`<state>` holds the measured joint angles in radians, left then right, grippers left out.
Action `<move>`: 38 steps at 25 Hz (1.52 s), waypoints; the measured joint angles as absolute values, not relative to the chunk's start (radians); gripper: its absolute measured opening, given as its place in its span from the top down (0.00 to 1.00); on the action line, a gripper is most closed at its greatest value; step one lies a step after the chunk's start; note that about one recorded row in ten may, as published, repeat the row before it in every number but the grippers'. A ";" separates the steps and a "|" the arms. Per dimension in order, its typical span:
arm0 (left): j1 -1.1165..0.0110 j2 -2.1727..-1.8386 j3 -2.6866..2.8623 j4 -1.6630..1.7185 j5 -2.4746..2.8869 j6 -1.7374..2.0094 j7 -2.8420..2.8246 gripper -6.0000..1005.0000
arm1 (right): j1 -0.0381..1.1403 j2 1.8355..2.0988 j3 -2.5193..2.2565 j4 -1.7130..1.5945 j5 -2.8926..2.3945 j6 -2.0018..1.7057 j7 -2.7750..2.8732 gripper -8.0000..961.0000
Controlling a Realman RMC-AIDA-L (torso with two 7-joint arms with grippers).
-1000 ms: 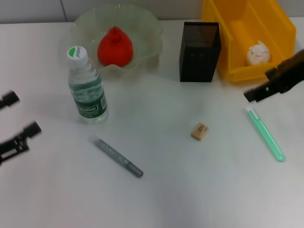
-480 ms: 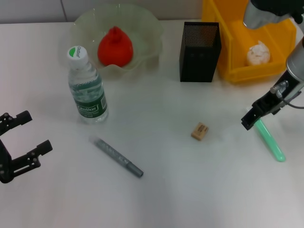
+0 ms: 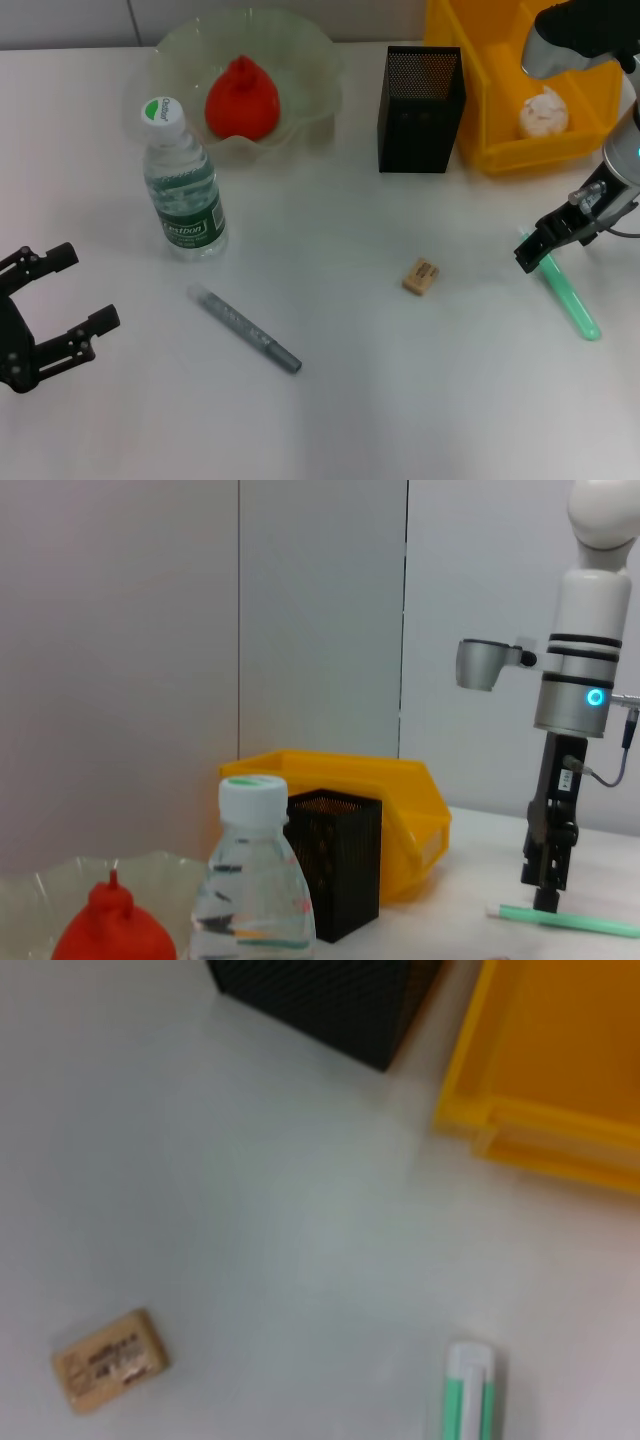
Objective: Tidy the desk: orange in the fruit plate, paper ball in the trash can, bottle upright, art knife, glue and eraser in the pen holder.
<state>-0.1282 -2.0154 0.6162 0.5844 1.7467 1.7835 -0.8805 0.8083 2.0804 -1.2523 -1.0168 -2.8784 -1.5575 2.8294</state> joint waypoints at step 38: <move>-0.133 -2.019 0.589 0.587 1.752 1.759 -0.881 0.19 | 0.842 2.082 -1.258 -0.882 -2.876 -1.431 2.835 0.56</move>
